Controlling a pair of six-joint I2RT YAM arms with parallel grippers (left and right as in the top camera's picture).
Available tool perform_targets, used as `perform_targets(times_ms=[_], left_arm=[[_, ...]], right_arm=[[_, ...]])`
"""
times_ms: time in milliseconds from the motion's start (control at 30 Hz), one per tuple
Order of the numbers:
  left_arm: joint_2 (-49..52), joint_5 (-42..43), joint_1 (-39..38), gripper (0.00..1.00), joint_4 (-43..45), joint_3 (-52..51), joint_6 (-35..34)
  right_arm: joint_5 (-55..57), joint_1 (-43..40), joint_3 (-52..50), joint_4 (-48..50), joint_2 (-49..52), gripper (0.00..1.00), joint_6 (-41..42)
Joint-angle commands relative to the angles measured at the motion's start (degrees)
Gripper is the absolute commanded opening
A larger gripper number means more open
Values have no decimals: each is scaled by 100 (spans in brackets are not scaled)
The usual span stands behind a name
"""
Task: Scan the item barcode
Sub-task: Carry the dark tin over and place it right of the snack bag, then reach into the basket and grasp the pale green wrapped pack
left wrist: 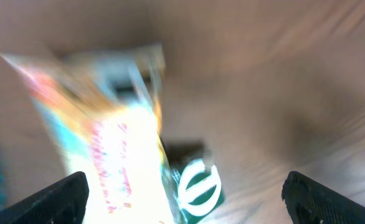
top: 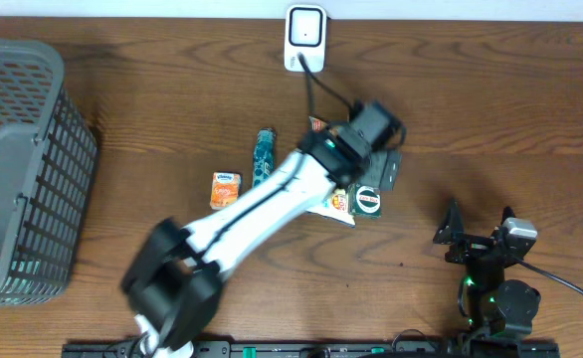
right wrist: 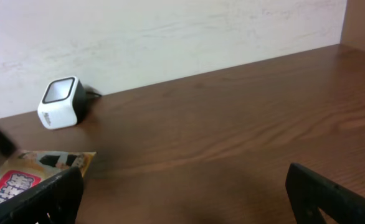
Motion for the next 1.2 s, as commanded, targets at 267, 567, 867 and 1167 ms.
perform_targets(times_ms=[267, 567, 867, 1167], left_arm=[[-3244, -1386, 3412, 98, -966, 761, 326], [-3272, -1384, 7200, 98, -2800, 752, -1816], [-1545, -1364, 9241, 98, -3705, 446, -2496], [680, -1388, 9932, 88, -3823, 317, -1862]], right_arm=[[0, 13, -7, -22, -24, 99, 59], [0, 13, -7, -22, -24, 99, 59], [0, 13, -7, -24, -24, 99, 59], [0, 13, -7, -24, -24, 99, 59]])
